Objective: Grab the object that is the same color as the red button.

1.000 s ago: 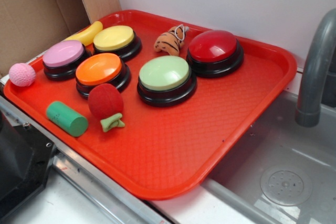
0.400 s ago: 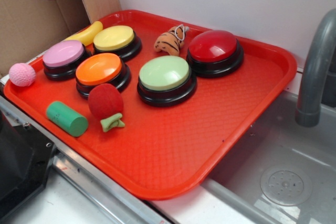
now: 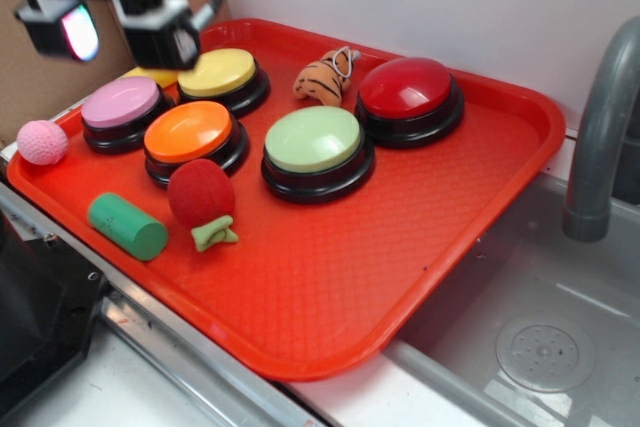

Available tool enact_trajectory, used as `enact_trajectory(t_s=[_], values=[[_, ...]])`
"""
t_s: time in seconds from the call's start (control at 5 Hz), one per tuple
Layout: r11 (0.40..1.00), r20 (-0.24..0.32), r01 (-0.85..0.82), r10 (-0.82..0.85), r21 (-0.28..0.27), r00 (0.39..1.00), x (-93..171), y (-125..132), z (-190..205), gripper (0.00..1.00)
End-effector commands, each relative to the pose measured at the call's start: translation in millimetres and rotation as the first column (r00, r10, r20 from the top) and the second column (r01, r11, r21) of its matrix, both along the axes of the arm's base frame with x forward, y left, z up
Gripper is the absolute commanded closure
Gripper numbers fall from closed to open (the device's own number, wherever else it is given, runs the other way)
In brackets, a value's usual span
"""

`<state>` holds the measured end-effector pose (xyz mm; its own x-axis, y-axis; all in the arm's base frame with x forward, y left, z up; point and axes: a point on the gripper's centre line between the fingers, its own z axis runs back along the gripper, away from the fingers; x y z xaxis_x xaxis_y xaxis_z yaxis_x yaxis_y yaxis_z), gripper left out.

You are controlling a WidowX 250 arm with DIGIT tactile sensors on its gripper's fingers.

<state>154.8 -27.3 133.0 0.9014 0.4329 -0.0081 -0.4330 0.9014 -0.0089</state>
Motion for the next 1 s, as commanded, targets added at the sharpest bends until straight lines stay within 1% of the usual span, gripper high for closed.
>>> enact_trajectory(t_s=[0.0, 0.2, 0.4, 0.6, 0.8], values=[[0.991, 0.08, -0.122, 0.126, -0.055, 0.989, 15, 0, -48, 0.0], [0.981, 0.049, -0.191, 0.192, -0.019, 0.98, 18, 4, -69, 0.0], [0.972, 0.055, -0.234, 0.233, 0.007, 0.971, 19, 5, -83, 0.0], [0.971, 0.036, -0.24, 0.239, 0.004, 0.97, 19, 10, -96, 0.0], [0.975, 0.039, -0.222, 0.222, 0.004, 0.974, 20, 11, -101, 0.0]])
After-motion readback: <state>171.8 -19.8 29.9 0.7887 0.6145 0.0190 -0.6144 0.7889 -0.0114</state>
